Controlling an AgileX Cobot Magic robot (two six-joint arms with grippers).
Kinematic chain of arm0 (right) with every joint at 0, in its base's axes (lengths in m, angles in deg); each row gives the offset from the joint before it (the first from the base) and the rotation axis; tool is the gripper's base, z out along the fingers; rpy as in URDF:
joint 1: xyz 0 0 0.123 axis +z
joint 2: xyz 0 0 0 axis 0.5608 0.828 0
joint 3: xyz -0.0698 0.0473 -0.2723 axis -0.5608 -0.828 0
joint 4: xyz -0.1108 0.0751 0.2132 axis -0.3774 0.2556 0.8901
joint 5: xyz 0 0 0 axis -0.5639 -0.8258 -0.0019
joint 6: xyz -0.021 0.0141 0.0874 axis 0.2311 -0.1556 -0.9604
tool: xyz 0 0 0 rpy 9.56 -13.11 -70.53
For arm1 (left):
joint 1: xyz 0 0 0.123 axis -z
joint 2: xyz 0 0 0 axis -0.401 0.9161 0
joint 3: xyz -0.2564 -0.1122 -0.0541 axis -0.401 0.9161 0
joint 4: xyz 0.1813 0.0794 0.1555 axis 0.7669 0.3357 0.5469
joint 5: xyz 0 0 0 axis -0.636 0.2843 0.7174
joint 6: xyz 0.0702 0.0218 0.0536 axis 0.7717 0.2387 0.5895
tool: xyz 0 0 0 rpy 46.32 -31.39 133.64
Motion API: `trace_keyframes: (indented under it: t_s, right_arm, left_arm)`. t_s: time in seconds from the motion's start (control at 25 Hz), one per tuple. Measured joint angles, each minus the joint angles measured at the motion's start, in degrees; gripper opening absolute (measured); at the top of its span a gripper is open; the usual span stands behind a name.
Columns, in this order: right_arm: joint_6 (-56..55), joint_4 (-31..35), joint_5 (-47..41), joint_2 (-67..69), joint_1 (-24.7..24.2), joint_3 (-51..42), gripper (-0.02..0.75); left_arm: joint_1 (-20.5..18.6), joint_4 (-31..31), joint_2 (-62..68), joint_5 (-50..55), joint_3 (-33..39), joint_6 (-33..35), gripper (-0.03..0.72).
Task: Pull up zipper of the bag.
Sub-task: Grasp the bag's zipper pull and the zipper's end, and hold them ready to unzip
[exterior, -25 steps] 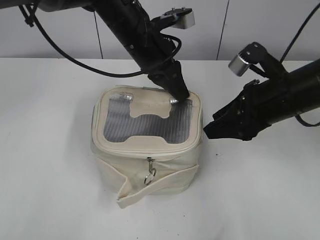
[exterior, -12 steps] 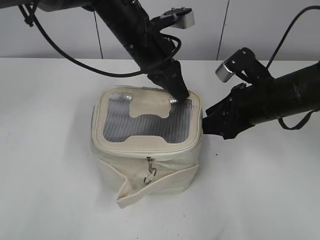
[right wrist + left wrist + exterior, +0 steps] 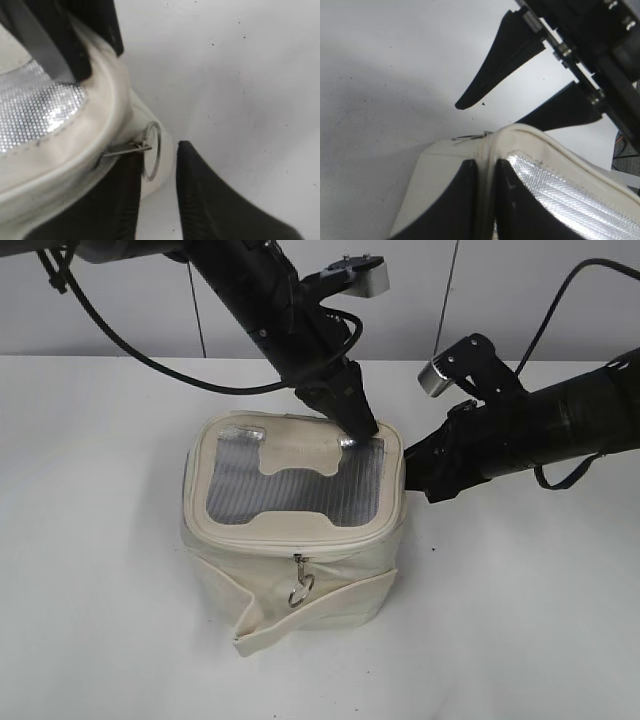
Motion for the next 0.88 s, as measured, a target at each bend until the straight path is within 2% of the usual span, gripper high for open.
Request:
trace_keyframes:
  t_s: [0.12,0.2,0.24,0.44,0.72,0.88]
  right_arm:
    - [0.4,0.3,0.0,0.1,0.0,0.4,0.168]
    - [0.4,0.2,-0.2,0.1,0.0,0.4,0.046]
    - [0.4,0.0,-0.5,0.2,0.0,0.4,0.018]
    - [-4.3,-2.4,-0.9,0.2,0.0,0.5,0.005]
    - [-20.6,-17.7,-2.3,-3.0,0.0,0.5,0.005]
    - [-25.1,-22.1,-4.6,-4.9,0.0,0.5,0.005]
  left_arm:
    - [0.0,0.0,0.0,0.0,0.0,0.0,0.075]
    - [0.0,0.0,0.0,0.0,0.0,0.0,0.075]
    - [0.0,-0.1,0.0,0.0,0.0,0.0,0.075]
    - [0.0,-0.1,0.0,0.0,0.0,0.0,0.075]
    - [0.0,-0.1,0.0,0.0,0.0,0.0,0.075]
    - [0.0,-0.1,0.0,0.0,0.0,0.0,0.075]
